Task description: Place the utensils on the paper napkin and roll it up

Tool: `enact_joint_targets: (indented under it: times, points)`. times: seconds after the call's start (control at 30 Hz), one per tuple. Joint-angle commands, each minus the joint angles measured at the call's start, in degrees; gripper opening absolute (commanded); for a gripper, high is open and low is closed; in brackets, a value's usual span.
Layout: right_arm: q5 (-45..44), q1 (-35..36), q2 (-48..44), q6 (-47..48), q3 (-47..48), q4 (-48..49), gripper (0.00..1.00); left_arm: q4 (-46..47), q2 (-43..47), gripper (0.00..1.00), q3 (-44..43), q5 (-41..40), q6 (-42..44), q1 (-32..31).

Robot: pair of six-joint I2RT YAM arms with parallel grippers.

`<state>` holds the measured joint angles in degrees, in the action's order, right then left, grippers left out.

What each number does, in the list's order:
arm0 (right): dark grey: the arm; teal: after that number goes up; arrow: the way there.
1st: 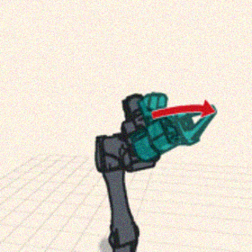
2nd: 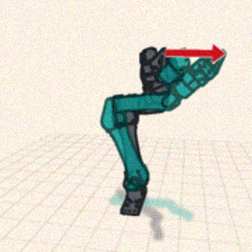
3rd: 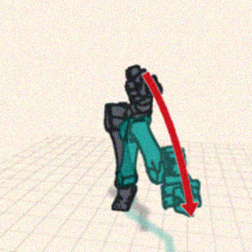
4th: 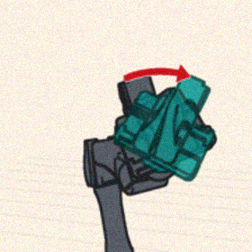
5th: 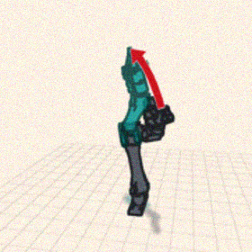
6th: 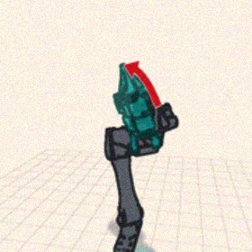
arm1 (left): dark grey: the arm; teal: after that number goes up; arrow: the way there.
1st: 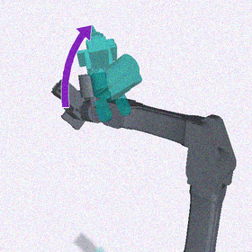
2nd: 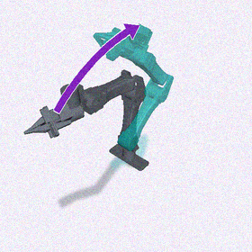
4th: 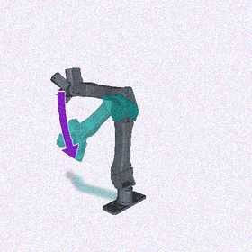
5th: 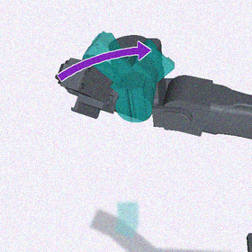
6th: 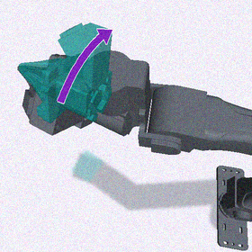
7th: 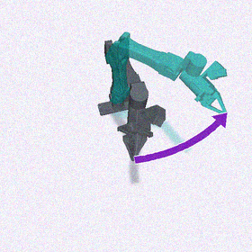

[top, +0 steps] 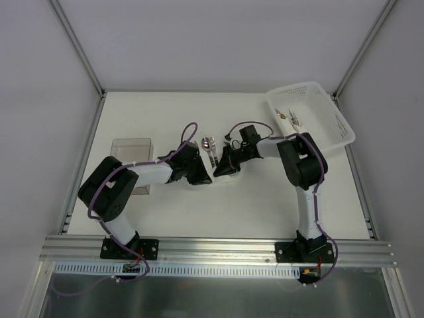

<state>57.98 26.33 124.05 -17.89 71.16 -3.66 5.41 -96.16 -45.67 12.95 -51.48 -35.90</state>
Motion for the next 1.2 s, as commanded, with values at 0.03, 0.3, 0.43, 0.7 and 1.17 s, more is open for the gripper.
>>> enact_joint_targets:
  times: [0.03, 0.3, 0.43, 0.7, 1.17]
  points:
    - [-3.4, -0.1, 1.9, 0.9, 0.5, -2.1, 0.15, -1.6, 0.9, 0.12, -2.1, -0.5, 1.6, 0.7]
    - [-3.0, -0.3, 2.2, 0.6, 0.3, -2.1, 0.15, -1.0, 0.1, 0.12, -4.1, 0.4, 2.3, 0.6]
    - [-2.9, -0.3, 2.2, 0.5, 0.3, -2.1, 0.15, -1.0, -1.4, 0.12, -5.7, 0.3, 2.2, 0.7]
    - [-1.9, -0.4, 1.3, -0.1, 0.3, -1.9, 0.16, -0.8, -6.8, 0.08, -6.5, -0.1, 0.4, 0.7]
    - [0.7, -4.0, -7.5, 8.9, -0.5, -9.9, 0.19, 0.8, -8.3, 0.07, -3.5, 0.0, -1.0, 0.7]
